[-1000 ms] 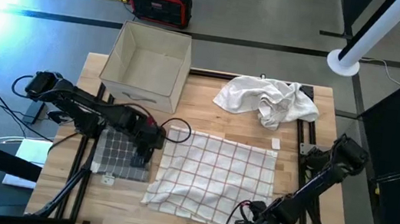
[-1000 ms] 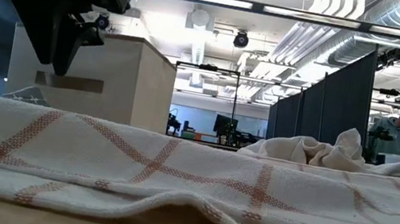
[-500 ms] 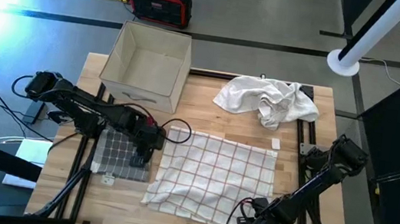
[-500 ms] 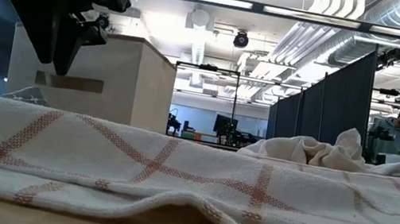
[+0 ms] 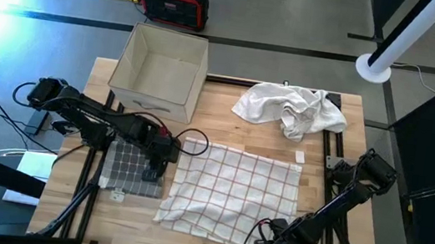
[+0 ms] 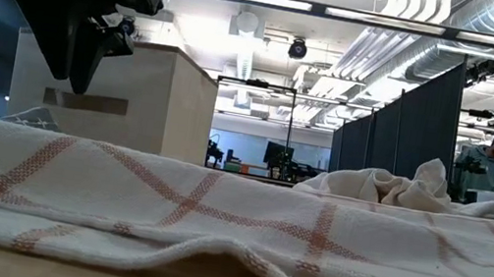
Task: Fold towel
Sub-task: Fold the bottom white towel
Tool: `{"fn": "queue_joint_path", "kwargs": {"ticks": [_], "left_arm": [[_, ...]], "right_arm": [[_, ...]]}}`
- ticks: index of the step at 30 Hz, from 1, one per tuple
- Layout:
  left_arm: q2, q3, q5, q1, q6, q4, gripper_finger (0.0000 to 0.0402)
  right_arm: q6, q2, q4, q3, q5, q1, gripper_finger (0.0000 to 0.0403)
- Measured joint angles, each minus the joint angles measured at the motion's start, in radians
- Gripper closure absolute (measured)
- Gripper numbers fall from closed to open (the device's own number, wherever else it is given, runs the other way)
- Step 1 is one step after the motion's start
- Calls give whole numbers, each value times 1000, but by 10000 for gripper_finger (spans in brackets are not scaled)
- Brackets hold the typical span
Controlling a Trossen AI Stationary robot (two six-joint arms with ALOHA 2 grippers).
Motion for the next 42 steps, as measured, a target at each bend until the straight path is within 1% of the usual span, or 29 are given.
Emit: {"fn": "queue_joint_path", "kwargs": {"ticks": [2,10,13,21,24,27,31,34,37,40,42], "left_arm": [[0,0,0,0,0,0,247],[0,0,0,0,2,1,247],[0,0,0,0,8,10,247],[0,0,-1,0,5,37,247],[0,0,-1,3,1,38,247],[0,0,-1,3,2,39,247],[0,0,-7,3,8,47,247],[0,0,-12,3,8,47,247],[0,0,-15,3,8,47,247],[0,0,-16,3,8,47,247],[0,0,-16,4,4,45,247]], "right_arm": [[-12,-12,-9,0,-1,0,395],[-15,-126,-74,0,-3,2,387],[-40,-156,-88,0,-2,5,387],[-59,-133,-92,0,-3,4,383],[-67,-105,-71,0,-4,-7,360],[-83,-84,-65,0,-11,-9,327],[-198,-81,-71,0,-20,-10,283],[-288,-82,-89,0,-56,-8,265],[-453,-85,-115,0,-105,-3,262],[-672,-85,-101,5,-107,11,265],[-826,-85,-59,21,-104,26,267]]}}
